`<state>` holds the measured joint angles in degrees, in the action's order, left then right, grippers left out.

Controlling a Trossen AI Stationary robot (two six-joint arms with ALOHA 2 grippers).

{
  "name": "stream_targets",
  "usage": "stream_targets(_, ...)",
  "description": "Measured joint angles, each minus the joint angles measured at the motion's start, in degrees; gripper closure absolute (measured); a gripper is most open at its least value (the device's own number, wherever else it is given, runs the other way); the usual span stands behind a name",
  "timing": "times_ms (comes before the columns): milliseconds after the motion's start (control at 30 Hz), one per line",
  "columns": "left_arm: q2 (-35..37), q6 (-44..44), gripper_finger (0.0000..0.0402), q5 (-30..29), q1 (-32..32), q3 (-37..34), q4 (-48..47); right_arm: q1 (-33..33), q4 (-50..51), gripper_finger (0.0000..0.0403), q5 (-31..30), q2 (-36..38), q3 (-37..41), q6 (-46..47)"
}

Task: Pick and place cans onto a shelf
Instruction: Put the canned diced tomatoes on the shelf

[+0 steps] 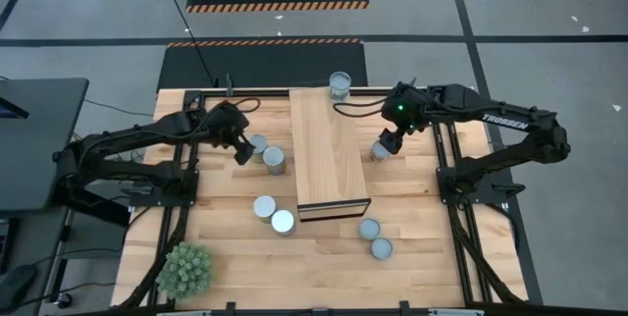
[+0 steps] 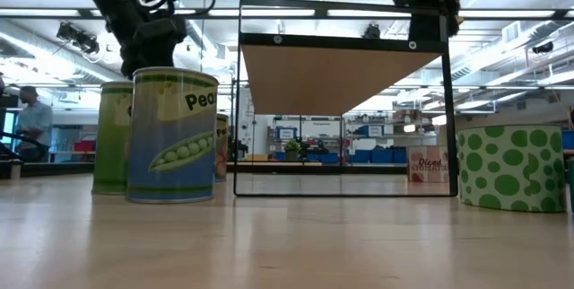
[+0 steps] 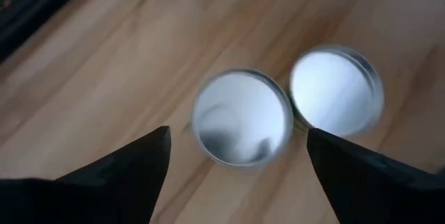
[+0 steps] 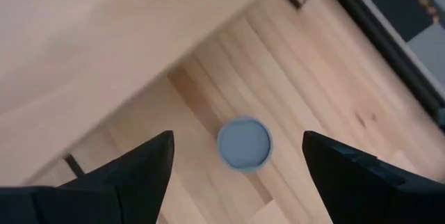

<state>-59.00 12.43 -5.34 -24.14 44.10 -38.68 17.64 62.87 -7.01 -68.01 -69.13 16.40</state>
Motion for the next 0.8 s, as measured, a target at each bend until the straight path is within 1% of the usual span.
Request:
stream_targets(200, 0.0, 2.2, 0.0059, -0.4, -0.2, 0.0, 1.0, 2.3, -3.5, 0.0079, 4.1, 2.1, 7.4, -0.3)
stream_targets(300, 0.0, 2.9, 0.0059, -0.4, -0.2, 0.0, 0.8, 3.4, -5.4, 0.0079, 4.7, 3.8, 10.8, -1.0)
stream_targets(467, 0.1, 3.8, 0.0059, -0.4, -0.2, 0.0, 0.8, 4.7, -10.1, 0.0079, 4.8, 6.4, 17.2, -1.0)
stream_targets(633, 0.1, 4.6, 0.0059, -0.4, -0.2, 0.0, 0.8, 4.7, -18.2, 0.0078, 4.2, 7.4, 23.0, -2.5)
stream_targets(733, 0.1, 5.7, 0.0059, -0.1, -0.2, 0.0, 0.8, 4.7, -19.5, 0.0078, 4.1, 6.8, 24.9, -3.0)
stream_targets(800, 0.1, 6.6, 0.0059, 1.2, -0.2, 0.0, 0.7, 4.8, -19.5, 0.0078, 3.9, 6.5, 25.5, -3.0)
